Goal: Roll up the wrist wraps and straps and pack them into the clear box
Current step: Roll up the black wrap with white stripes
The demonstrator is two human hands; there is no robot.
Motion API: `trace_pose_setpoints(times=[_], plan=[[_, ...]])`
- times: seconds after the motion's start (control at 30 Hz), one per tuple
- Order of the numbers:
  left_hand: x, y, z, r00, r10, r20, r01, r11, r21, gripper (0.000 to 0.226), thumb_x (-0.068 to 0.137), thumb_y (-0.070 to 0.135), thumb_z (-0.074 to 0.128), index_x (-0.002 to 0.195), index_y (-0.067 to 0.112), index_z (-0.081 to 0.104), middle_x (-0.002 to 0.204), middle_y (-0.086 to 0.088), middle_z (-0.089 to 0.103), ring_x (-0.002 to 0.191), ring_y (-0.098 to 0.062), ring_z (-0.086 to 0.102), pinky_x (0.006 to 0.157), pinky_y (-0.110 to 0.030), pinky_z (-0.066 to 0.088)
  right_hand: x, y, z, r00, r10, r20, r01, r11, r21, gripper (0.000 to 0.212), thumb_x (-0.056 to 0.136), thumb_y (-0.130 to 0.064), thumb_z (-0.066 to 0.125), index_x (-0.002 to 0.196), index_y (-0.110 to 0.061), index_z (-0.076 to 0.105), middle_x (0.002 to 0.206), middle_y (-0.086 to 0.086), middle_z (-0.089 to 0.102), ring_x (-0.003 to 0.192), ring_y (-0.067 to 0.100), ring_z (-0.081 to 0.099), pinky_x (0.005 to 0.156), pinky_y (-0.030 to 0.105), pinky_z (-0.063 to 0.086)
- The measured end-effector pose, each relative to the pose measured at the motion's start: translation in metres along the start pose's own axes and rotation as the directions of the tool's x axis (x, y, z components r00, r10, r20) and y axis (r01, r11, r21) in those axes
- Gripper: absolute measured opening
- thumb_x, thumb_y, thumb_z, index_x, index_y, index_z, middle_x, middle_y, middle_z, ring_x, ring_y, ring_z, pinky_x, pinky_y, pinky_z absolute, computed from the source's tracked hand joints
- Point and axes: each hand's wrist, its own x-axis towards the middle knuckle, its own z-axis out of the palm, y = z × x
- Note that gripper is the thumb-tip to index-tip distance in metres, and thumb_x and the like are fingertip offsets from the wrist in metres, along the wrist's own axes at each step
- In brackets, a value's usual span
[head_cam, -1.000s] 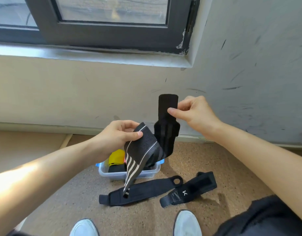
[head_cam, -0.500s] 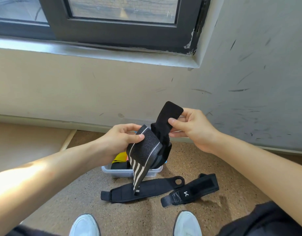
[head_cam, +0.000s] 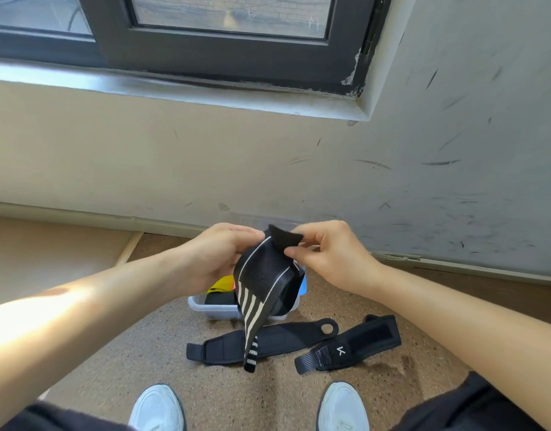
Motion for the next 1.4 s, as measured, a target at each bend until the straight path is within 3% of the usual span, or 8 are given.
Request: trace_pose_setpoints(times=[0.13,0.27,0.43,0.6,0.8,0.93,1.27,1.4], plan=[[-0.002,0.004,-0.001,0.999,-0.037,0.012,0.037,0.998,-0.043,0.032,0.101,0.034,0.055,0.109,0.011,0.076,0.100,-0.006,0.077,0.082,-0.014,0.068,0.079,-0.030,0.048,-0.003,0.000,0.003,0.988,-0.134,0.073,0.143,0.981,-0.134,0.029,0.089,0.000,0.072,0.114,-0.013,0.079,0.126,0.000,0.072,0.116,0.005,0.067,0.095,0.021,0.056],[-0.005,0.001,-0.008,0.996,0.003,0.092,-0.005,1.000,0.022,0.039,0.077,0.015,0.069,0.114,0.003,0.075,0.111,-0.021,0.075,0.090,-0.023,0.070,0.081,-0.032,0.052,0.000,0.005,0.000,0.968,-0.218,0.126,0.246,0.926,-0.285,0.027,0.088,-0.001,0.072,0.109,-0.015,0.081,0.127,0.002,0.072,0.112,0.009,0.068,0.094,0.013,0.052],[-0.006,0.000,-0.011,0.988,0.050,0.149,-0.063,0.994,0.087,0.040,0.087,-0.010,0.066,0.123,0.007,0.071,0.117,-0.021,0.074,0.111,-0.037,0.070,0.100,-0.044,0.053,0.004,0.002,-0.007,0.996,-0.038,0.083,0.048,0.992,-0.116,0.022,0.090,-0.006,0.072,0.106,-0.018,0.081,0.114,-0.012,0.075,0.104,-0.001,0.068,0.083,0.016,0.055],[-0.004,0.002,-0.011,0.965,0.107,0.240,-0.140,0.982,0.124,0.050,0.073,-0.001,0.074,0.122,0.006,0.071,0.116,-0.021,0.074,0.106,-0.034,0.072,0.098,-0.043,0.055,0.011,-0.006,-0.012,0.973,0.010,0.231,0.019,0.992,-0.124,0.052,0.091,-0.031,0.076,0.140,-0.031,0.057,0.134,-0.023,0.060,0.122,-0.015,0.050,0.097,0.007,0.039],[-0.007,-0.002,-0.003,0.954,0.093,0.286,-0.180,0.938,0.295,0.037,0.076,0.001,0.086,0.111,0.005,0.075,0.108,-0.019,0.077,0.101,-0.032,0.073,0.092,-0.037,0.059,0.018,-0.008,-0.017,0.938,0.077,0.337,-0.018,0.985,-0.174,0.020,0.084,-0.030,0.083,0.094,-0.019,0.070,0.094,-0.001,0.072,0.087,0.006,0.065,0.079,0.017,0.048],[-0.007,0.003,-0.008,0.964,0.081,0.253,-0.169,0.922,0.347,0.030,0.072,0.027,0.092,0.092,0.011,0.077,0.099,-0.018,0.078,0.089,-0.027,0.073,0.083,-0.034,0.060,0.021,-0.010,-0.027,0.922,0.099,0.375,-0.058,0.991,-0.119,0.015,0.089,-0.021,0.079,0.086,-0.011,0.069,0.076,0.002,0.065,0.065,0.009,0.054,0.063,0.022,0.044],[-0.010,0.006,-0.038,0.969,0.017,0.248,-0.165,0.791,0.589,0.017,0.086,0.027,0.079,0.096,0.013,0.076,0.098,-0.007,0.080,0.095,-0.026,0.076,0.094,-0.044,0.058,0.019,0.026,-0.087,0.824,0.383,0.417,-0.189,0.880,-0.436,0.016,0.091,-0.029,0.076,0.084,-0.017,0.068,0.074,-0.005,0.066,0.068,0.008,0.056,0.074,0.029,0.045],[-0.010,0.006,-0.020,0.950,0.121,0.289,-0.265,0.805,0.531,0.013,0.089,0.019,0.076,0.096,0.009,0.074,0.095,-0.012,0.078,0.088,-0.022,0.074,0.082,-0.044,0.059,0.016,0.019,-0.070,0.759,0.380,0.529,-0.188,0.906,-0.380,0.021,0.091,-0.041,0.074,0.108,-0.029,0.071,0.108,-0.008,0.075,0.099,0.012,0.071,0.095,0.035,0.054]])
